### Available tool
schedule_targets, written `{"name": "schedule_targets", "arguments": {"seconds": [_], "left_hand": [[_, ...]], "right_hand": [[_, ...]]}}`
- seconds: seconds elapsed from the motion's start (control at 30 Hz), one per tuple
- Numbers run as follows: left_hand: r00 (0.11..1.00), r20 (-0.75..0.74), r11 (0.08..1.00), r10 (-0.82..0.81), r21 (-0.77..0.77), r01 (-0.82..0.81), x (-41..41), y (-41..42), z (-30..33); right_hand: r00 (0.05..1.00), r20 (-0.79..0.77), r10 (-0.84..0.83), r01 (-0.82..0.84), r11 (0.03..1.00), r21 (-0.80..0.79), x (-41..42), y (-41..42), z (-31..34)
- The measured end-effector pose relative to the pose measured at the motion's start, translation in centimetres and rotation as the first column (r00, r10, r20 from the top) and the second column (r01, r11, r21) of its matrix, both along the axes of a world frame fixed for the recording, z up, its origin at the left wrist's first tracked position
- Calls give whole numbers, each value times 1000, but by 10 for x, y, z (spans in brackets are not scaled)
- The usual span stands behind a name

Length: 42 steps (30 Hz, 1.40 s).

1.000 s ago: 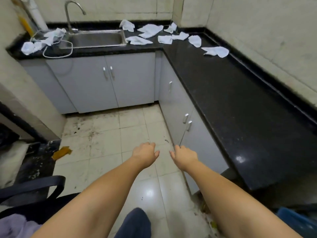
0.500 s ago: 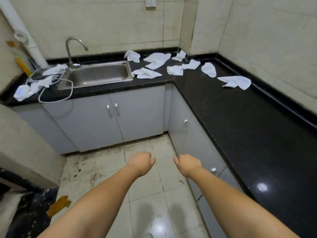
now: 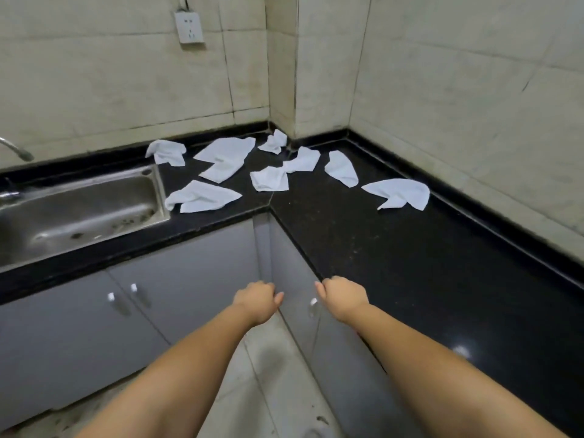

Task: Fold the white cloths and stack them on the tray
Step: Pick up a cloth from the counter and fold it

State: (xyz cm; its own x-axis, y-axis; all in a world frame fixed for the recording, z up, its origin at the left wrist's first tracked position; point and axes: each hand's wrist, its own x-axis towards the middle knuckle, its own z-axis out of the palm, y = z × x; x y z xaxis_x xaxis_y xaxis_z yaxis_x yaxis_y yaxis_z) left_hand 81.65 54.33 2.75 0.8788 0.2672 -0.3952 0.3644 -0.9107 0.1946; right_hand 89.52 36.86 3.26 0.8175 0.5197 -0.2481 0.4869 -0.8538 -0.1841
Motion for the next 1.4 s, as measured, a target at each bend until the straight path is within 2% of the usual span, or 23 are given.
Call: {"name": "schedule_targets", "arguments": {"seconds": [0.2,0.4,0.57,0.73,0.83,0.97,1.07,1.13,1.27,1.33,1.4], "left_hand": [[991,29,991,-133,-10,133,129,24,6],[931,15,931,-364,2,364,261,32,-7],[813,17,813,-582,-13,582,380,24,-6],[655,45,654,-754,-32,756,467,-2,-10],[575,110,577,-811,-14,817,503,-27,-17],[474,139,490,-870,137,861,542,-50,-32],[454,73,458,-888,235,857,564,-53,-44],[442,56,441,-895,246,863,571,-52,-50],[392,49,390,-919,265,882,579,-55,-50],[403,61,404,-913,251,880,580,-53,-45],[490,144,508,-860,140,850,581,-50,-38]], "right_hand": [[988,12,-155,155,988,7,109,8,5],[927,-9,-376,376,927,-4,196,4,-11],[741,-62,-669,671,740,42,257,-4,-17],[594,-129,-794,803,594,41,296,-10,-21],[539,-183,-822,842,532,93,321,-12,-27],[503,-178,-845,864,486,133,353,-2,-37],[473,-116,-873,881,471,50,372,4,-48],[466,-101,-879,884,467,14,377,3,-53],[429,-97,-898,899,414,144,374,-10,-54],[360,-105,-927,910,324,260,369,-19,-48],[266,-170,-949,900,181,397,363,-29,-38]]}}
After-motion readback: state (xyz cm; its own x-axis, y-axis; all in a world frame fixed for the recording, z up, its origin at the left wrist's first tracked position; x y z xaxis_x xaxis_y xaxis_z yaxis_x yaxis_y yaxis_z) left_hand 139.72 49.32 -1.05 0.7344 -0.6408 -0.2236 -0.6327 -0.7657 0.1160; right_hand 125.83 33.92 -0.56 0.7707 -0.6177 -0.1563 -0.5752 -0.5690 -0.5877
